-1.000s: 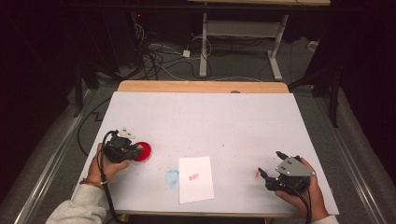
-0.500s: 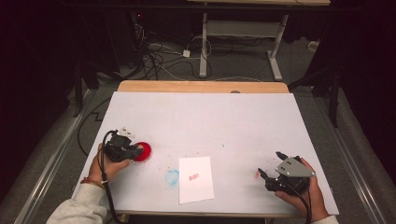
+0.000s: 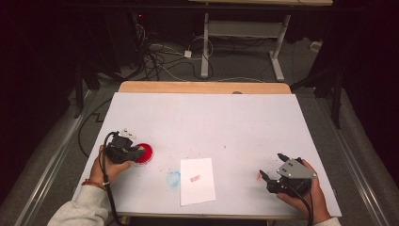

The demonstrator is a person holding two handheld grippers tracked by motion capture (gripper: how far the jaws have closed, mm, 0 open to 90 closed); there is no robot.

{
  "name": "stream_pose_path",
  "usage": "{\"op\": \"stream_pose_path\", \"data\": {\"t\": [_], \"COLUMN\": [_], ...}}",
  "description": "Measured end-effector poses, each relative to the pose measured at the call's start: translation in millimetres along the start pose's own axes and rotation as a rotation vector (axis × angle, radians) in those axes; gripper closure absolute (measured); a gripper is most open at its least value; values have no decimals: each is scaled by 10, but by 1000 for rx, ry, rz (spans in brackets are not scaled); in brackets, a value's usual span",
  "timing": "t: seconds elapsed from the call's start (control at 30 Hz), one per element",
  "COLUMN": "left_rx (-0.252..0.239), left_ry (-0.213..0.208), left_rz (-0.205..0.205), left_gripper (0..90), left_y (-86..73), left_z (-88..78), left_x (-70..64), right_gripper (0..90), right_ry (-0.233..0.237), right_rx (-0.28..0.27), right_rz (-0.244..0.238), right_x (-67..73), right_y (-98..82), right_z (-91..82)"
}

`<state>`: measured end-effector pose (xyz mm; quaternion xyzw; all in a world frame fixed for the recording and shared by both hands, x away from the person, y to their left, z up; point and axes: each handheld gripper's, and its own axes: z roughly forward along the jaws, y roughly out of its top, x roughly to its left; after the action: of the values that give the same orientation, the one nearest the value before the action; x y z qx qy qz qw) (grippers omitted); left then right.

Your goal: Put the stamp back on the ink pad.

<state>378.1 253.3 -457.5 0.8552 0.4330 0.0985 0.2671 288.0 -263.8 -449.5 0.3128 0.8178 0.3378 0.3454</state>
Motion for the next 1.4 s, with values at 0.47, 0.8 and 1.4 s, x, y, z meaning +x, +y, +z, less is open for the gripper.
{"op": "stream_pose_path", "data": {"t": [0.47, 0.8, 1.4], "left_rx": [-4, -106, -386], "left_ry": [33, 68, 119], "left_rz": [8, -36, 127], "left_gripper": [645, 418, 191], "left_y": [-4, -3, 53], "left_z": [0, -114, -347], "left_x": [-38, -43, -450], "right_gripper": [202, 202, 201], "right_ry": [0, 3, 6], "right_rx": [-4, -6, -24], "right_rz": [6, 1, 10], "right_x": [-2, -2, 5], "right_y": [1, 3, 15], "right_z": [-7, -11, -36]}}
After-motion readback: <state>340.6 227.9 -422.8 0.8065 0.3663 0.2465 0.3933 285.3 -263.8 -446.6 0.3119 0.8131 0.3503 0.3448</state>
